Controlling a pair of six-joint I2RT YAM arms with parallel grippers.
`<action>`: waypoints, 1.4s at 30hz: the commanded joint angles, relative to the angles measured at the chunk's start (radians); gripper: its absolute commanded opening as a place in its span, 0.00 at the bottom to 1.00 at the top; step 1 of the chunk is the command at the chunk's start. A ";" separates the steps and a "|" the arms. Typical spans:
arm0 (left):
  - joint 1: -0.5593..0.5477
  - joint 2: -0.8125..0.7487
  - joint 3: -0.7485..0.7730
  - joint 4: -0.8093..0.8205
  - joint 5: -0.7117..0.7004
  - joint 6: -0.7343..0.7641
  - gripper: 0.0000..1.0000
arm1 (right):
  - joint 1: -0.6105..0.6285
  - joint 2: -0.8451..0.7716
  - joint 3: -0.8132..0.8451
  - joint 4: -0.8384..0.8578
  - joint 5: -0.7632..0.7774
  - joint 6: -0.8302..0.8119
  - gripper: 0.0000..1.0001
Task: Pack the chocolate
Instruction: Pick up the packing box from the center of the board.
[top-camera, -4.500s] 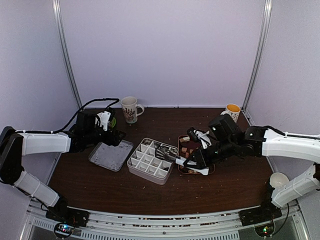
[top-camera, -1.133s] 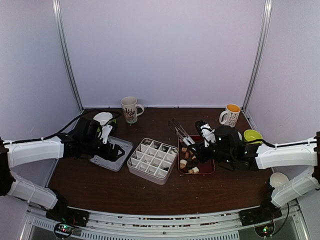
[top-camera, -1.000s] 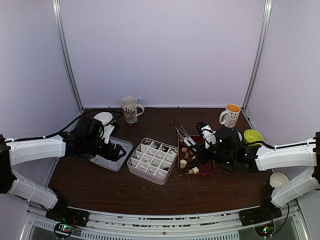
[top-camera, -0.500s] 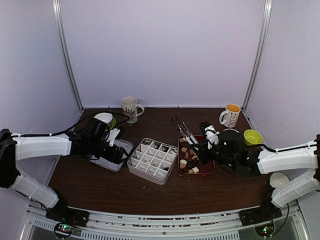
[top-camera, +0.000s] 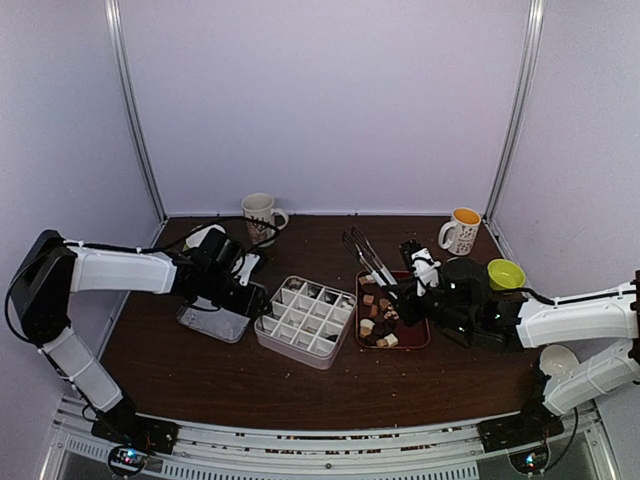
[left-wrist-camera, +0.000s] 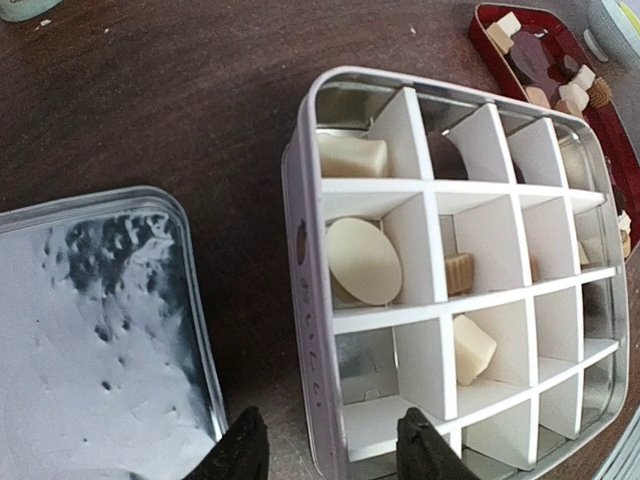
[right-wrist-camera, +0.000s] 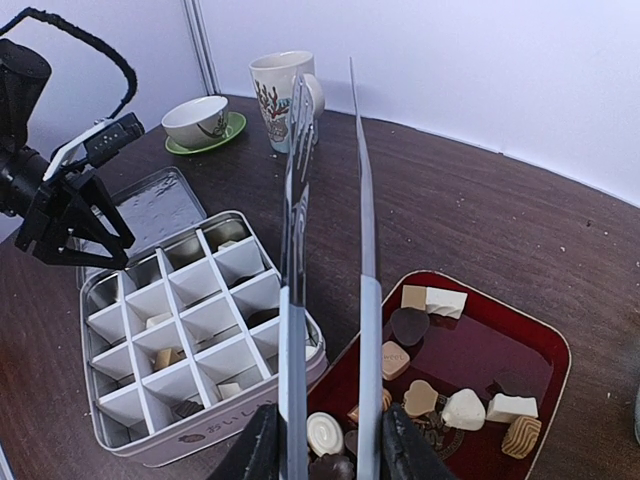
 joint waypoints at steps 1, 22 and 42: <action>-0.005 0.028 0.047 0.011 -0.020 -0.014 0.46 | -0.003 -0.018 0.008 0.036 0.003 -0.017 0.33; -0.075 0.111 0.172 -0.159 -0.193 0.021 0.10 | -0.002 -0.008 0.019 0.027 0.000 -0.019 0.33; -0.159 -0.062 0.205 -0.205 -0.424 0.179 0.00 | -0.003 -0.017 0.014 0.029 0.010 -0.021 0.33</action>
